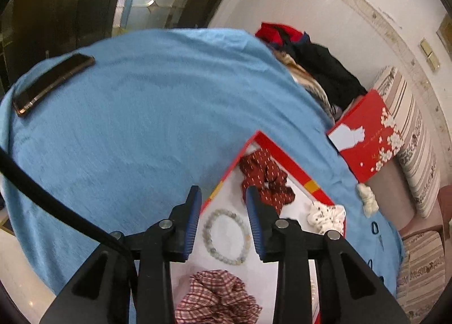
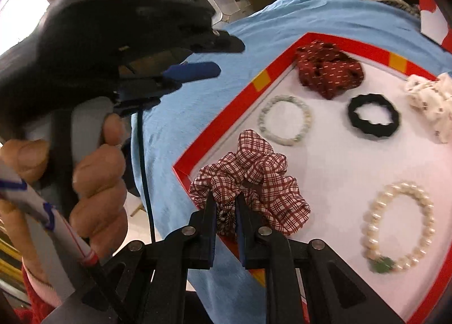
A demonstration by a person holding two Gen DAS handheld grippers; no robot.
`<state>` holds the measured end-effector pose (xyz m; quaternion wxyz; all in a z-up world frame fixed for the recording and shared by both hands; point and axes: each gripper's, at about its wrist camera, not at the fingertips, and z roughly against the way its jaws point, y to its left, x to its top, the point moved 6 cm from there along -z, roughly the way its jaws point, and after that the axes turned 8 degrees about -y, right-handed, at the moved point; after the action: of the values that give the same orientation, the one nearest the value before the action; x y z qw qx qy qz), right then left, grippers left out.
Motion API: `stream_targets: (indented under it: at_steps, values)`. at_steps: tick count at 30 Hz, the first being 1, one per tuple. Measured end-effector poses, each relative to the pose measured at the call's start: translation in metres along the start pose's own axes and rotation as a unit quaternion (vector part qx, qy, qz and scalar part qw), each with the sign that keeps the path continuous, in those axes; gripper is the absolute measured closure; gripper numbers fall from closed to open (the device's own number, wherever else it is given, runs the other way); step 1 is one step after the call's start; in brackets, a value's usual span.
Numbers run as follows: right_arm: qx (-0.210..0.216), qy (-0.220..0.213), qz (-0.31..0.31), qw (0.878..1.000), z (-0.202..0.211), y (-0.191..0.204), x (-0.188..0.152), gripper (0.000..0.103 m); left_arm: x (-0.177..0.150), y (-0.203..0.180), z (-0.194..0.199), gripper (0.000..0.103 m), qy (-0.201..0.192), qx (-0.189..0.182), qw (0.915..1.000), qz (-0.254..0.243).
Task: Organize jewelry
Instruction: 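Lower the red plaid scrunchie into the tray and open the right tool, then grasp the blue striped watch strap with the left tool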
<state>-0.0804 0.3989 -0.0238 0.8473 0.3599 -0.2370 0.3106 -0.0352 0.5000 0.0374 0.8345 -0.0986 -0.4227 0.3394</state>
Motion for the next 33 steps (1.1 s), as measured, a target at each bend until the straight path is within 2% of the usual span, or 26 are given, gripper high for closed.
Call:
stream_targets:
  at_steps: [3,6,7,10,13,18,21,26,30,33]
  values:
    - [0.01,-0.002,-0.007,1.0,-0.005,0.001,0.001,0.085,0.007,0.007,0.006,0.072,-0.015,0.005,0.9998,0.012]
    - [0.013,-0.015,-0.014,1.0,0.002,-0.002,0.006,0.069,0.013,0.015,0.01,0.069,-0.026,0.007,0.9993,0.026]
    - [0.011,-0.025,-0.016,0.999,0.009,-0.004,0.011,0.064,0.014,0.017,0.012,0.068,-0.029,0.009,0.9991,0.03]
    - [0.007,-0.051,-0.013,0.999,0.041,-0.006,0.015,0.061,0.016,0.017,0.014,0.066,-0.034,0.012,0.9988,0.033]
    - [-0.024,-0.078,0.002,0.997,0.08,-0.017,0.016,0.053,0.012,0.005,0.011,0.064,-0.029,0.004,0.9992,0.026]
    - [-0.103,-0.091,-0.002,0.991,0.145,-0.065,-0.007,0.052,0.0,-0.027,0.008,0.061,-0.02,-0.01,0.9997,-0.013]
    - [-0.157,-0.092,-0.023,0.983,0.181,-0.106,-0.03,0.052,-0.014,-0.052,0.004,0.06,-0.005,-0.028,0.999,-0.036]
    - [-0.239,-0.104,-0.085,0.962,0.25,-0.18,-0.063,0.052,-0.052,-0.114,-0.005,0.059,0.029,-0.062,0.993,-0.096]
    - [-0.3,-0.132,-0.129,0.936,0.313,-0.233,-0.089,0.052,-0.091,-0.172,-0.011,0.059,0.056,-0.097,0.9817,-0.154]
    - [-0.329,-0.149,-0.148,0.921,0.351,-0.26,-0.099,0.052,-0.124,-0.209,-0.018,0.059,0.087,-0.117,0.9716,-0.187]
